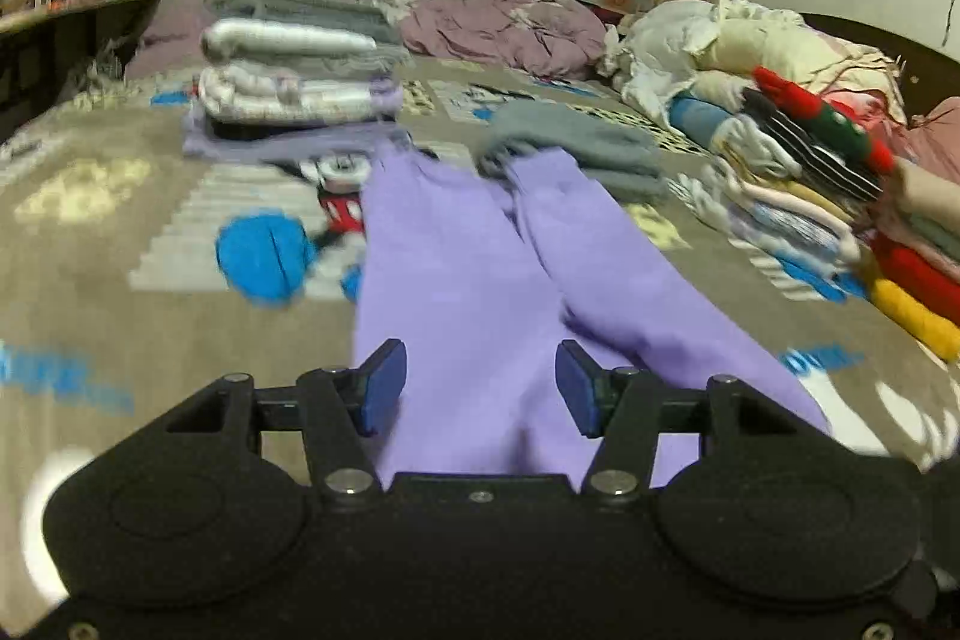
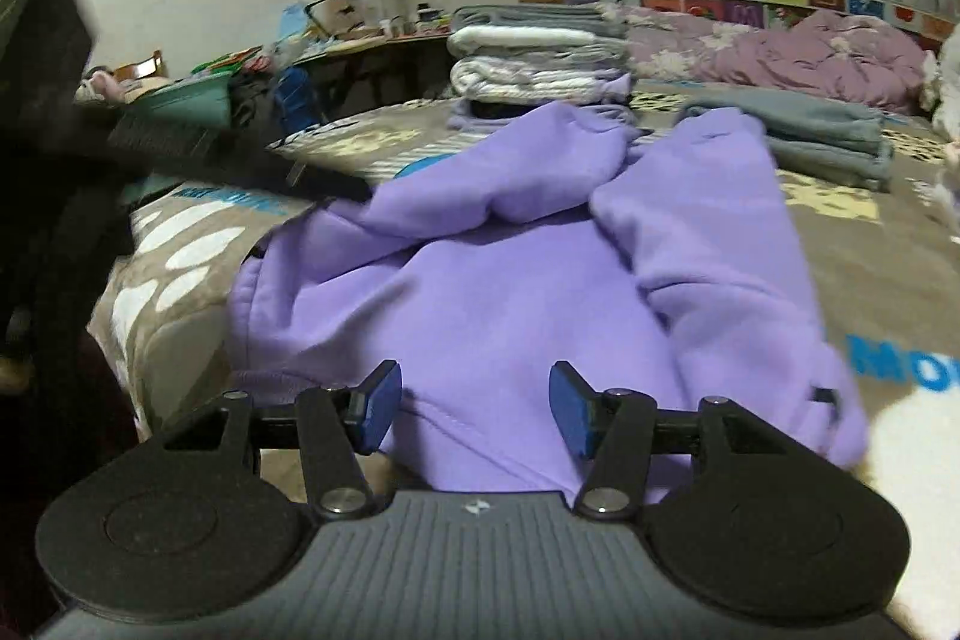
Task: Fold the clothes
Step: 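Grasp the lavender sweatshirt sleeve cuff with the left gripper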
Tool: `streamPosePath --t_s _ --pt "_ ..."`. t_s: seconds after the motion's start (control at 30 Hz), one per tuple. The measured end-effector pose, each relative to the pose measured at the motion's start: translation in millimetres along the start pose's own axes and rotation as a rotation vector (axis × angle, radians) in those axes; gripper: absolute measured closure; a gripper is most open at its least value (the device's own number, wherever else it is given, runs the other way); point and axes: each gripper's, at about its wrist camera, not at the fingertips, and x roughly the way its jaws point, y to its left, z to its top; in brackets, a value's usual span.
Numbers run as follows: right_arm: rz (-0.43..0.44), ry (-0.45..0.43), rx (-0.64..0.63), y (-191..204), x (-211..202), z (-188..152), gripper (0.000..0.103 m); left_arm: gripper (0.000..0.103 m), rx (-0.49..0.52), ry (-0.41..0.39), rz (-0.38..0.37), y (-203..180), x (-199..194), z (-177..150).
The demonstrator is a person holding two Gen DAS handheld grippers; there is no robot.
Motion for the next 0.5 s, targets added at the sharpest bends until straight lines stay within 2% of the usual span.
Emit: streamPosePath --t_s 0.2,0.27,0.5 --pt "0.025 -0.041 0.015 -1 6 2 0.042 0.049 0.029 0.03 0.017 13 53 56" --pt "0.037 -0.059 0.022 -1 9 4 0.042 0.059 0.048 0.046 0.028 15 76 71" --pt "0.06 -0.05 0.035 -3 22 4 0.041 0.061 0.176 0.104 0.052 17 143 103"
